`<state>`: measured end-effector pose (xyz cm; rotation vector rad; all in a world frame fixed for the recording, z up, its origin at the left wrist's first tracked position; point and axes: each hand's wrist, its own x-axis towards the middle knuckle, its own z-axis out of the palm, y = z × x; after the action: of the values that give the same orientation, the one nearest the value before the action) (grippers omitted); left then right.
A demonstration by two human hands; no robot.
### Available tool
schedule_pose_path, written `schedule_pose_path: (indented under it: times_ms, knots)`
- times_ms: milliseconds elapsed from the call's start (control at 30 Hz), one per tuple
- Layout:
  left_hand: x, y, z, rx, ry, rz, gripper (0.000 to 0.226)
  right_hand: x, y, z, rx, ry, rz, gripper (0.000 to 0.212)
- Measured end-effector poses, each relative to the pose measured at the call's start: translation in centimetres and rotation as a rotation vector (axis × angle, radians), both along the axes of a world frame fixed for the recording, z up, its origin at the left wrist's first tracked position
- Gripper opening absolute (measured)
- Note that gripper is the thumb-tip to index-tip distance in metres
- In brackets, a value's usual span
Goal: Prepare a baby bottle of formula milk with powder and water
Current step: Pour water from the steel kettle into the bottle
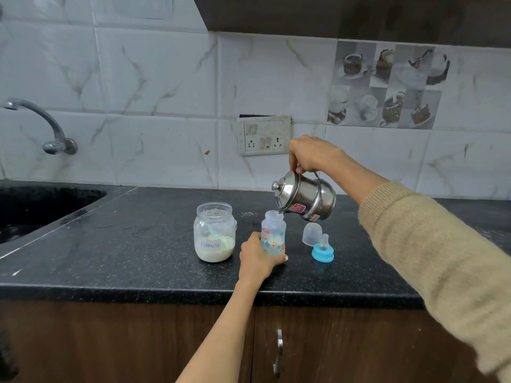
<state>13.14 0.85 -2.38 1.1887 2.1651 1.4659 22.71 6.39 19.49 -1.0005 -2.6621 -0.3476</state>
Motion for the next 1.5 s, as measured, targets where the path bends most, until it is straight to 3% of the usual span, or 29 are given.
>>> schedule_pose_path:
  times_ms: [1500]
  knots:
    - [0.04, -0.08, -0.03, 0.008, -0.005, -0.006, 0.071, -0.97, -0.52, 0.32, 0.027, -0.062, -0.014, 0.027]
